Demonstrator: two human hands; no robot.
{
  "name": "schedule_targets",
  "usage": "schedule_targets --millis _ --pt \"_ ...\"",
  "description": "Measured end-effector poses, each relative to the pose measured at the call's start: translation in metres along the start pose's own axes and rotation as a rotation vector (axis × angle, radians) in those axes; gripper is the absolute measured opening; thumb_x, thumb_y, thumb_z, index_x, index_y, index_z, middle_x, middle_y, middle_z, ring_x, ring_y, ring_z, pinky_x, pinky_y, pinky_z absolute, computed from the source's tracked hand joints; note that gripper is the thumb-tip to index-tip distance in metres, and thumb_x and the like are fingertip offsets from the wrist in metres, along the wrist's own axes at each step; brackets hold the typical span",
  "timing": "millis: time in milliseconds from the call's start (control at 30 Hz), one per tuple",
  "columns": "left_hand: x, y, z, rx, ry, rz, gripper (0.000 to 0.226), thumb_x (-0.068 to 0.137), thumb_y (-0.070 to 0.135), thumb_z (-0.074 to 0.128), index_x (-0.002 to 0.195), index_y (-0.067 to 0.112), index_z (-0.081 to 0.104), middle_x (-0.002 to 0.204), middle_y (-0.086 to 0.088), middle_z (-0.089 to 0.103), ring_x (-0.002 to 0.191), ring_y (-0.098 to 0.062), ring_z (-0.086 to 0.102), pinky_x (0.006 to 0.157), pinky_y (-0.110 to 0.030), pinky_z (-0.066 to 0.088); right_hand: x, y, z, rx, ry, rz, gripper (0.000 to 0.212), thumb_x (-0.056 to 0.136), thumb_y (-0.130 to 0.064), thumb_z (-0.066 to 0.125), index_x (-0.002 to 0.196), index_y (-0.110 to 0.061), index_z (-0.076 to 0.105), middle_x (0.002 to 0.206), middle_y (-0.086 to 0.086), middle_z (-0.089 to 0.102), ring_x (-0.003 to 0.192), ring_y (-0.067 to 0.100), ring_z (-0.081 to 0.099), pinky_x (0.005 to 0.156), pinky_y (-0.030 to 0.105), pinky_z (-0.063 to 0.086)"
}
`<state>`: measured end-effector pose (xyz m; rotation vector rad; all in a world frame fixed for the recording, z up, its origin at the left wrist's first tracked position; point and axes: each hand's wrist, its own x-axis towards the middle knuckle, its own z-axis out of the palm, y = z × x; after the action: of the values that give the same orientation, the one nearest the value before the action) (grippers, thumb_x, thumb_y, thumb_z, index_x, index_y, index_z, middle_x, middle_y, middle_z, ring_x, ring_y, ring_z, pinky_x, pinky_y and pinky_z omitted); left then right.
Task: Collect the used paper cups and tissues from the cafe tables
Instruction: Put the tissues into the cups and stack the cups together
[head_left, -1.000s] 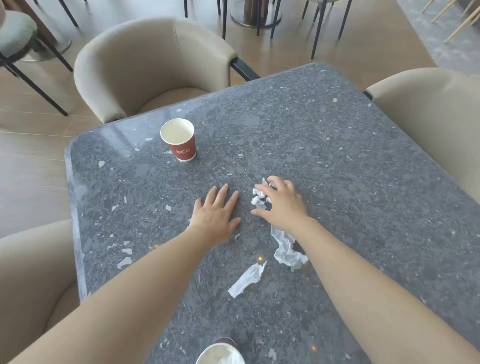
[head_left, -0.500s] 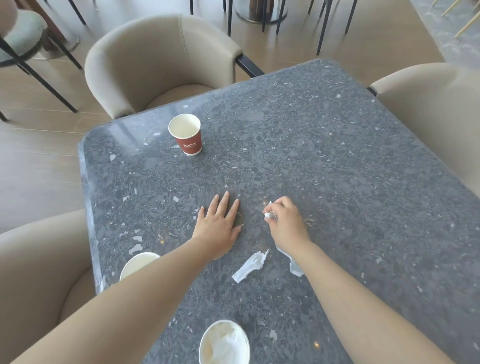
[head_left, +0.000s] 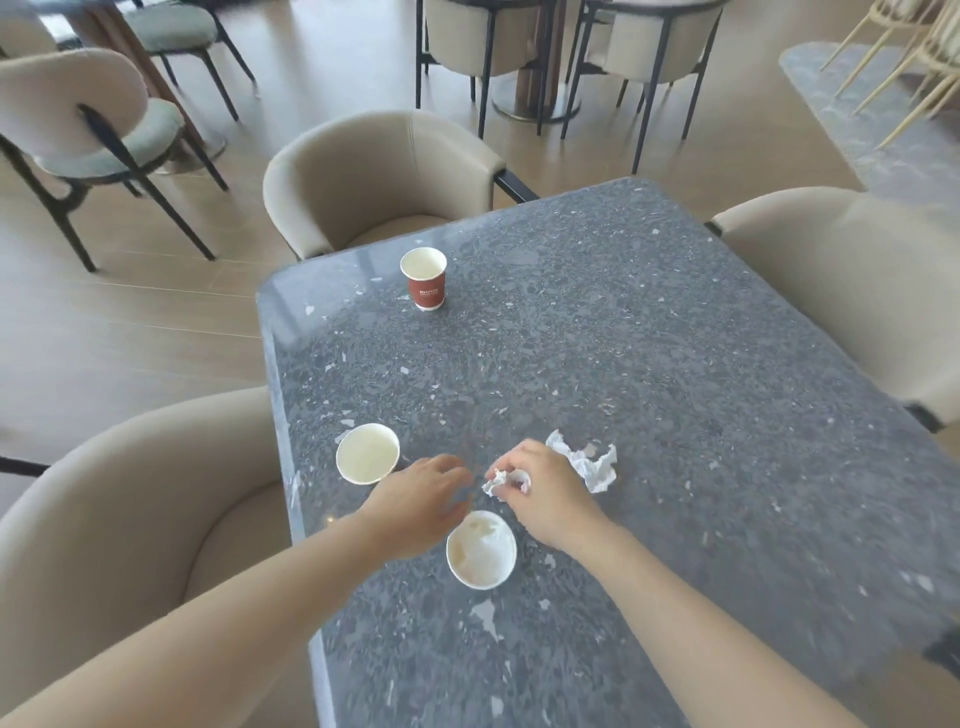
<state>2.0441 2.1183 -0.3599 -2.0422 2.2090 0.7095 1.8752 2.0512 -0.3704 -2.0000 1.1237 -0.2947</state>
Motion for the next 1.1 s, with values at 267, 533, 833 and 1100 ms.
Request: schedule_targets --millis 267,533,833,1100 --pt "-0.063 0.012 0.019 -0.083 0.051 -0.098 0.034 0.093 0.041 0.045 0.126 0.032 0.047 0.130 0.013 0.047 0.116 -0.012 0.049 0.081 -0.033 0.048 -0.049 -0.017 0.024 -0.137 -0.141 -0.016 0.022 0.080 -0.014 0.062 0.095 -0.030 0.065 0.096 -0.009 0.053 0.088 0.011 0.053 0.065 0.012 0.031" --pt "-0.070 0.025 0.020 -0.150 0.101 -0.155 0.039 0.092 0.040 0.048 0.130 0.033 0.043 0.132 0.013 0.046 0.117 -0.012 0.050 0.084 -0.032 0.047 -0.052 -0.017 0.026 -0.073 -0.109 -0.033 0.034 0.076 -0.010 0.067 0.102 -0.030 0.063 0.108 -0.018 0.043 0.098 0.001 0.047 0.081 0.011 0.033" --pt "-0.060 0.021 0.020 -0.137 0.097 -0.160 0.039 0.092 0.038 0.048 0.130 0.033 0.042 0.130 0.012 0.047 0.114 -0.013 0.052 0.082 -0.033 0.047 -0.065 0.009 0.020 0.183 0.105 -0.026 0.034 0.080 0.004 0.061 0.093 -0.028 0.064 0.107 -0.017 0.053 0.101 -0.004 0.054 0.078 0.011 0.050" --pt "-0.006 0.021 0.008 -0.129 0.070 -0.129 0.038 0.092 0.034 0.048 0.130 0.029 0.045 0.129 0.008 0.050 0.116 -0.015 0.053 0.087 -0.034 0.049 -0.038 0.037 0.003 0.112 0.122 0.027 0.033 0.082 0.001 0.059 0.093 -0.030 0.062 0.103 -0.017 0.051 0.095 -0.006 0.049 0.078 0.015 0.049"
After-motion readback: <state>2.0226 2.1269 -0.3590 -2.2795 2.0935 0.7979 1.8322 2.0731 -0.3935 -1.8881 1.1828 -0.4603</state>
